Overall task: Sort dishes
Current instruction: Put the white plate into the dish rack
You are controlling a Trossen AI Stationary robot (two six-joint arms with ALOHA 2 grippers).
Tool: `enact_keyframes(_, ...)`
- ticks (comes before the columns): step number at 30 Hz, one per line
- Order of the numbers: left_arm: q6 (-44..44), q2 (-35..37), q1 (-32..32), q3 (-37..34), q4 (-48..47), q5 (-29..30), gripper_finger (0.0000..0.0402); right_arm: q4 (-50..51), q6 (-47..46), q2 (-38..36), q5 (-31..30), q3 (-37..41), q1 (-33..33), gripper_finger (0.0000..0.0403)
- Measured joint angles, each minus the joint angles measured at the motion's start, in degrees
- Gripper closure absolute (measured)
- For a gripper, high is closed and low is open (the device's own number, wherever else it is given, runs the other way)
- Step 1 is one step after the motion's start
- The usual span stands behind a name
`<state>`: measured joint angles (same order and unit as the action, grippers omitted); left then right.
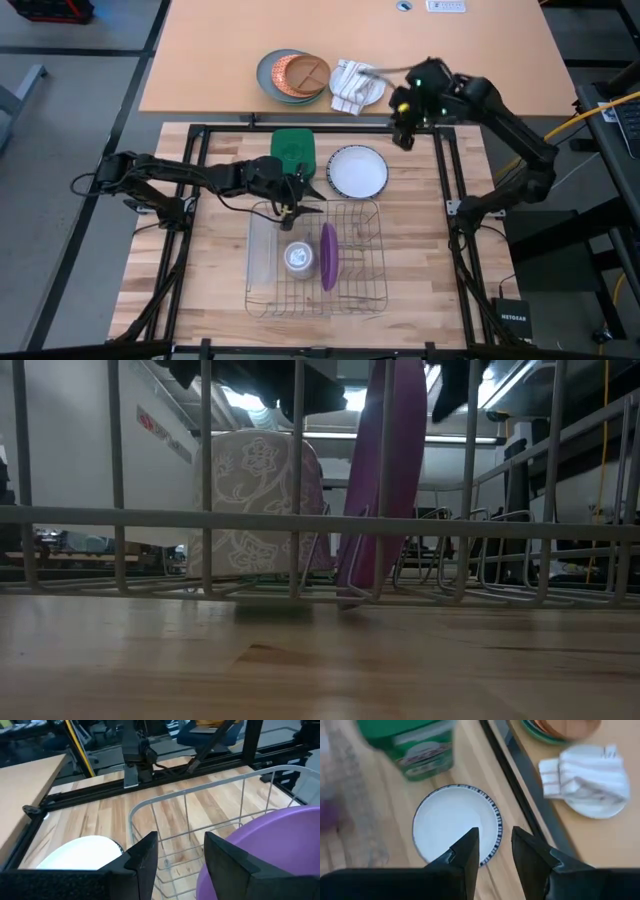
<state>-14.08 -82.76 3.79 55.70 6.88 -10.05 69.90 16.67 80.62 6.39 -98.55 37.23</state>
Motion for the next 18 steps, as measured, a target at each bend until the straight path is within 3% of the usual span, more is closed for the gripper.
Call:
enact_keyframes(3, 0.7, 0.0, 0.0, 0.0, 0.1, 0.0, 0.0254, -4.6, -1.4, 0.0, 5.0, 5.9, 6.3, 0.0285)
enact_keyframes(8, 0.8, 0.0, 0.0, 0.0, 0.2, 0.1, 0.0253, -14.4, -4.4, 0.1, 5.6, 18.3, 12.1, 0.0285)
enact_keyframes(18, 4.3, 0.0, 0.0, 0.0, 0.1, 0.1, 0.0253, -29.8, -13.4, 1.4, 5.7, 36.9, 15.7, 0.0285)
